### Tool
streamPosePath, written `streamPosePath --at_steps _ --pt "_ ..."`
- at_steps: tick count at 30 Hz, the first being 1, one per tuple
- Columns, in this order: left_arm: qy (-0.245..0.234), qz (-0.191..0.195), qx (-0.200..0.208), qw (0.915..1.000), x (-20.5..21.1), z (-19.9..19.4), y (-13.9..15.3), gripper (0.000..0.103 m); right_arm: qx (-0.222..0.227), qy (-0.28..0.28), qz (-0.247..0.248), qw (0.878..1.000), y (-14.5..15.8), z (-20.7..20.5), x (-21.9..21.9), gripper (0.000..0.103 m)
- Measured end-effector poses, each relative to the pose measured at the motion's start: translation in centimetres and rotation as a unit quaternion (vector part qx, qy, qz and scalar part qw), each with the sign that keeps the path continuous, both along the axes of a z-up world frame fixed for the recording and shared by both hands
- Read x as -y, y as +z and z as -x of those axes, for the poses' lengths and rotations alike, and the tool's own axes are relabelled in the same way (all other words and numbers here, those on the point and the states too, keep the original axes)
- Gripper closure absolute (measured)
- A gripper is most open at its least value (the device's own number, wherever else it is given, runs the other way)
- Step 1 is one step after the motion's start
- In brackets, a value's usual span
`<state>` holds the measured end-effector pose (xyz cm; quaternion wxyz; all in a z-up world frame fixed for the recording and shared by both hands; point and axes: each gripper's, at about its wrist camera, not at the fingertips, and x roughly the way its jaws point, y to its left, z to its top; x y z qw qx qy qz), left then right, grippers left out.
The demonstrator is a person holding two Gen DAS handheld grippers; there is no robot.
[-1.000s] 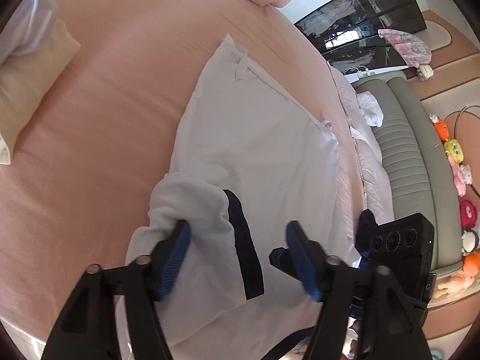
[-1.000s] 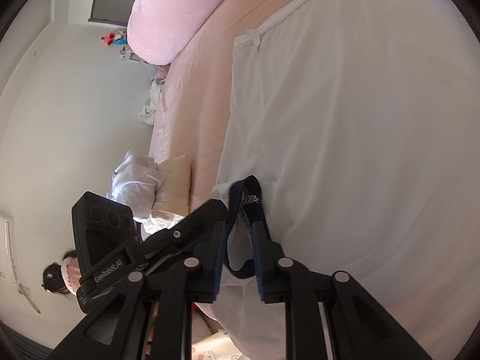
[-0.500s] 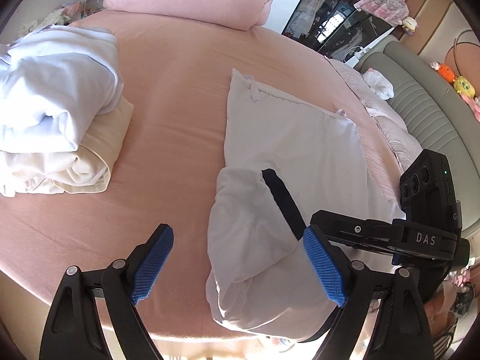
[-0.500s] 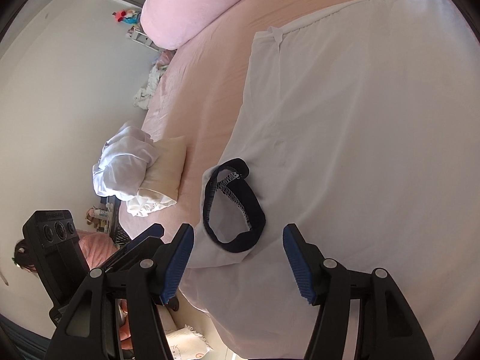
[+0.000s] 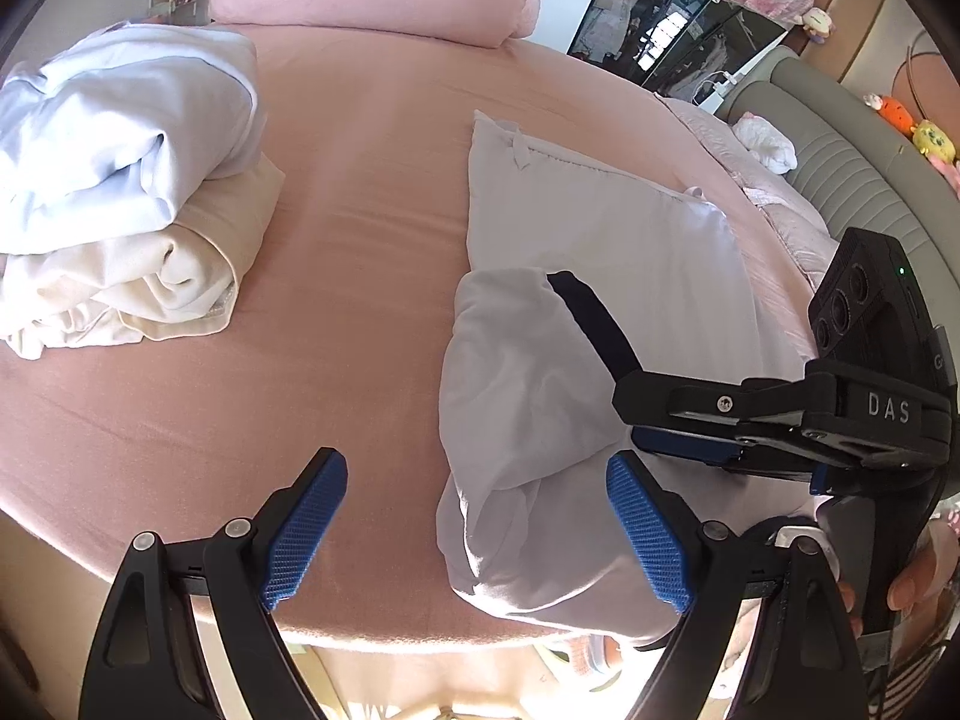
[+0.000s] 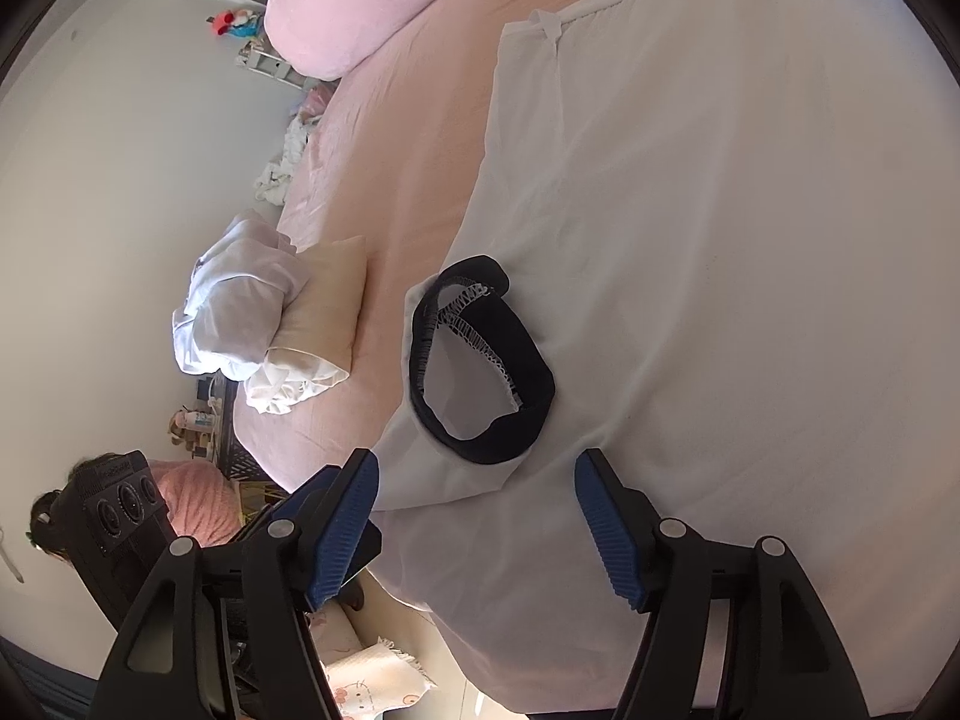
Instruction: Fold clothes
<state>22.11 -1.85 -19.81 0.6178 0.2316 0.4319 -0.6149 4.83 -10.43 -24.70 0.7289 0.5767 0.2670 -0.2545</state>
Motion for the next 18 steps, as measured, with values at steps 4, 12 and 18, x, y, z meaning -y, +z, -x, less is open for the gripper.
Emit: streamPosePath --at_steps 4,12,18 --pt "-0.009 0.003 0.041 0.9991 -0.4 0.4 -0.7 0.014 0.01 -0.006 -0.011 1.0 -0.3 0.0 0.0 0.032" --pt "-0.02 0.021 0.046 0.9985 -0.9 0.6 -1.2 0.019 0.022 -0.01 -0.017 1.0 -0.5 -0.6 0.4 0.031" --pt "-0.019 0.019 0.043 0.9987 -0.6 1.0 -1.7 0.035 0.019 -0.028 -0.03 0.999 -1.9 -1.8 1.6 0.03"
